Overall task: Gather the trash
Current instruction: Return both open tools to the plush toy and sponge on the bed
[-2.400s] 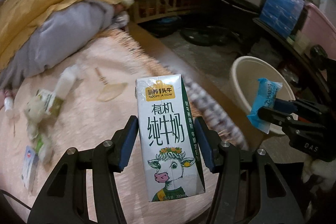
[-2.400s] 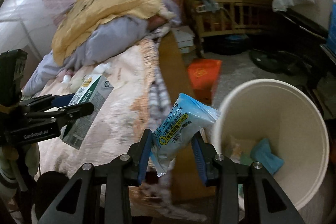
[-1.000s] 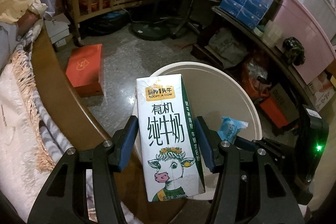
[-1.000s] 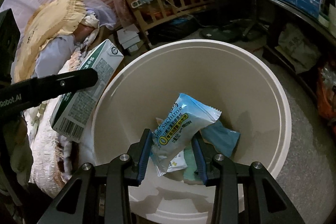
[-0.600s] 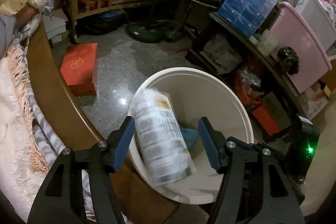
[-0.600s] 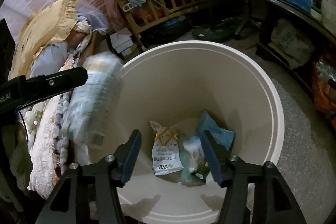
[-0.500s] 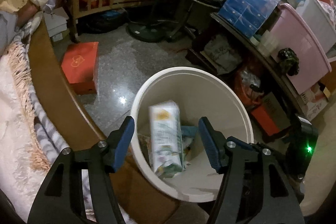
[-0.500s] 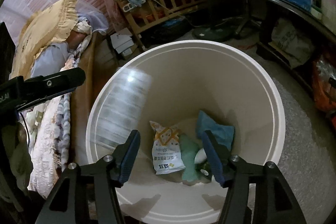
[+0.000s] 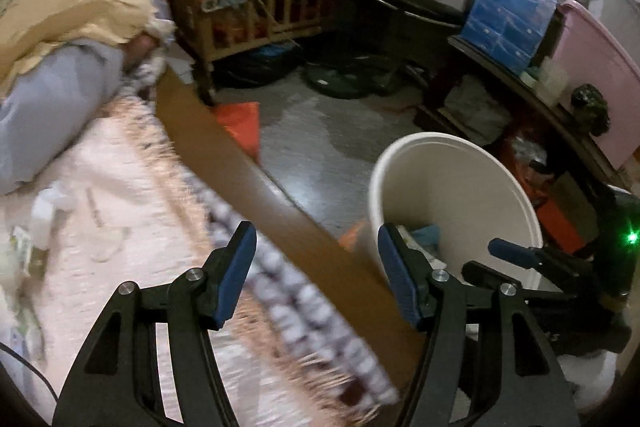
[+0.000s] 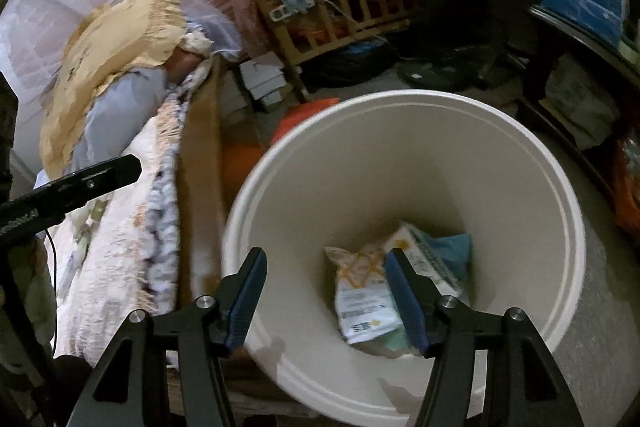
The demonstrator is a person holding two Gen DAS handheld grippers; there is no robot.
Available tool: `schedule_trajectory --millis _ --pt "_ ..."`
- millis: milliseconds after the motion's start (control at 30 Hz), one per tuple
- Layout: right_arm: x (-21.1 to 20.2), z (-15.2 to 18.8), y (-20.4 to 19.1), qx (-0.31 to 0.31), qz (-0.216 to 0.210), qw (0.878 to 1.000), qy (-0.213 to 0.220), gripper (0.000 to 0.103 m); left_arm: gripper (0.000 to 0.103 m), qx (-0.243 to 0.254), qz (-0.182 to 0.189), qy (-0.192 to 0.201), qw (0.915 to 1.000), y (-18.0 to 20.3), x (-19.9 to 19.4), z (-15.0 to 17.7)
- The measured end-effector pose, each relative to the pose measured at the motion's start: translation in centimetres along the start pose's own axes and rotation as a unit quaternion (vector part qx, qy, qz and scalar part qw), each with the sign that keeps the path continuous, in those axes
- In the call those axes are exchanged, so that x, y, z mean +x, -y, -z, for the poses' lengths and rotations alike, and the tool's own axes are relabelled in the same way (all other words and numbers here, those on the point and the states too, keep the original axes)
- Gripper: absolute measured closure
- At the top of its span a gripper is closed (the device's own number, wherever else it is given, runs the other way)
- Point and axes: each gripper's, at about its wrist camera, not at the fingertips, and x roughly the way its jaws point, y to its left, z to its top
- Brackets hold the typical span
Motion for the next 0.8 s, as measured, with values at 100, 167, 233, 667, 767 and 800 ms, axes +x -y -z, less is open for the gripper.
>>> schedule_trajectory --millis 100,167,233,667,767,800 --pt "0.1 -0.1 -2.1 -0.011 -0.011 1.000 0.002 0.043 0.041 -0.012 -0.016 0.008 0.9998 -2.1 -1.2 0.5" --pt "0.2 -0.2 -3.3 -0.017 -0.017 1.000 0.004 0.042 0.041 -0.023 -0.024 0.011 0.9994 -3.2 -1.8 0.7" --pt "0.3 -0.3 -4.6 -0.024 -0.024 0.999 0.004 0.040 0.041 -0.033 -0.033 0.017 0.9988 -4.8 -2.7 1.1" --pt "1.8 -0.2 -15.8 -0.100 -0.077 0.992 -0.004 0.034 0.041 -0.101 -0.092 0.035 0.9901 -13.9 -7.9 6.2" --pt "2.6 0.1 -18.2 -0.118 -0.085 0.989 -0.013 0.034 0.041 -0.117 -0.107 0.031 0.9868 -16.4 -8.8 7.6" --pt "3.0 0.3 -19.2 -0.126 -0.090 0.988 -0.018 0.034 0.041 -0.124 -0.115 0.029 0.9853 -17.5 -9.1 8.3"
